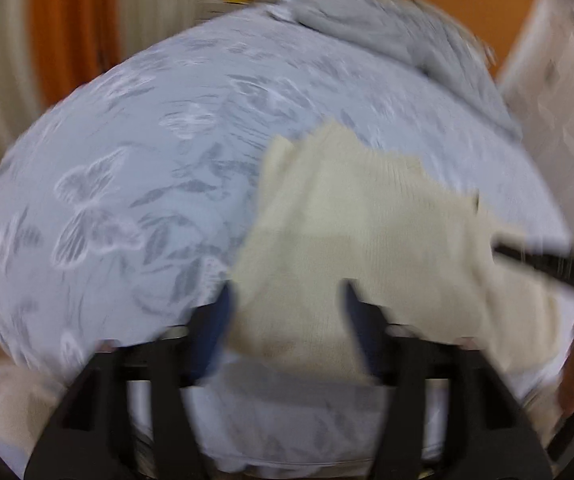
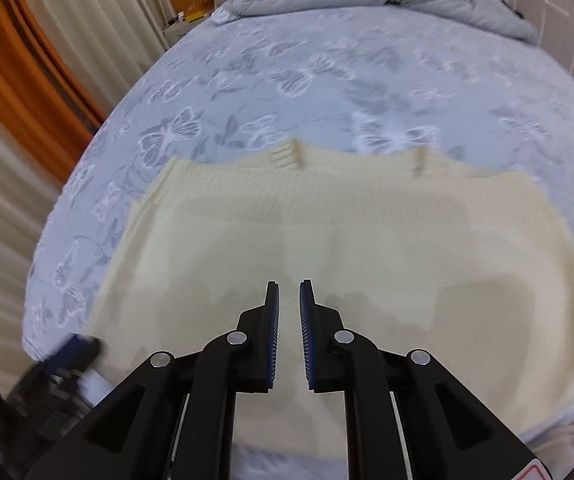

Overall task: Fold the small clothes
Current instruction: 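Grasp a cardigan side edge with the left gripper and lift it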

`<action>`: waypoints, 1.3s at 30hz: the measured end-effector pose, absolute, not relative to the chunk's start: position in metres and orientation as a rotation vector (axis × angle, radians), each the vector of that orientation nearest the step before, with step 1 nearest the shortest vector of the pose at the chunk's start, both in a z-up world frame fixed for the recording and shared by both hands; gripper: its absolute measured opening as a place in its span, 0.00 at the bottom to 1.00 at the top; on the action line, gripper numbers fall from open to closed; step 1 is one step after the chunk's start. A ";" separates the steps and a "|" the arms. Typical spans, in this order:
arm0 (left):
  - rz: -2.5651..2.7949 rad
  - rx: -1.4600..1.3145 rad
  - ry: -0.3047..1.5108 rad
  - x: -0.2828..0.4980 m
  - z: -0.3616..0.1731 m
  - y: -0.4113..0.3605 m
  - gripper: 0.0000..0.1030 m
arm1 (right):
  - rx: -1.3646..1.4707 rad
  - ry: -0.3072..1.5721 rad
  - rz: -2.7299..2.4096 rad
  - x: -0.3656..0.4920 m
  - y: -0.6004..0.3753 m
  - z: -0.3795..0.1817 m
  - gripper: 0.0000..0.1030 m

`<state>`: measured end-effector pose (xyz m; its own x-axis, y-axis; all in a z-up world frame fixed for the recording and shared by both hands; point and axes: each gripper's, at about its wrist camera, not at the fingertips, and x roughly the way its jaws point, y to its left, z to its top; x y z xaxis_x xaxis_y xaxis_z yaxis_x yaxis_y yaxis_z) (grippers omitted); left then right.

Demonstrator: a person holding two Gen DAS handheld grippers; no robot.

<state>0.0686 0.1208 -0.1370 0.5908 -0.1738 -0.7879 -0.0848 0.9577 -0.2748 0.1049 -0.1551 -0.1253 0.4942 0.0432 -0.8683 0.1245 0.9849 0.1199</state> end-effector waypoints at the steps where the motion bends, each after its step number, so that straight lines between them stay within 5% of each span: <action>1: -0.022 -0.335 0.932 0.067 -0.137 0.126 0.86 | 0.174 1.056 -0.063 0.098 -0.157 -0.124 0.11; 9: 0.030 -0.472 1.141 0.097 -0.191 0.127 0.84 | 0.221 1.099 -0.071 0.080 -0.180 -0.173 0.11; 10: 0.029 -0.473 1.131 0.101 -0.189 0.125 0.74 | 0.229 1.094 -0.059 0.081 -0.183 -0.174 0.11; 11: -0.010 -0.478 1.133 0.104 -0.189 0.122 0.53 | 0.240 1.096 -0.051 0.081 -0.185 -0.175 0.11; 12: -0.032 -0.476 1.161 0.108 -0.189 0.119 0.51 | 0.251 1.097 -0.043 0.081 -0.187 -0.176 0.10; 14: -0.020 -0.496 1.160 0.108 -0.180 0.116 0.26 | 0.276 1.098 -0.022 0.082 -0.193 -0.179 0.09; 17: -0.044 -0.440 1.108 0.105 -0.138 0.095 0.19 | 0.268 1.085 0.004 0.081 -0.193 -0.179 0.09; 24: -0.293 -0.123 0.925 0.083 -0.034 -0.050 0.16 | 0.460 1.032 0.077 0.064 -0.234 -0.157 0.16; 31: -0.416 0.144 1.095 0.070 -0.117 -0.187 0.17 | 0.544 0.962 -0.041 0.011 -0.316 -0.136 0.20; 38: -0.413 0.324 1.005 0.030 -0.129 -0.196 0.32 | 0.711 0.929 -0.026 -0.011 -0.354 -0.149 0.30; 39: -0.428 0.300 0.995 0.030 -0.122 -0.187 0.35 | 0.701 0.924 -0.020 -0.009 -0.354 -0.146 0.38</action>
<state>0.0298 -0.1874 -0.1221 0.4728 -0.2099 -0.8558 0.4778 0.8771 0.0488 -0.0092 -0.3538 -0.1464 0.6188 0.2730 -0.7366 0.3052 0.7805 0.5456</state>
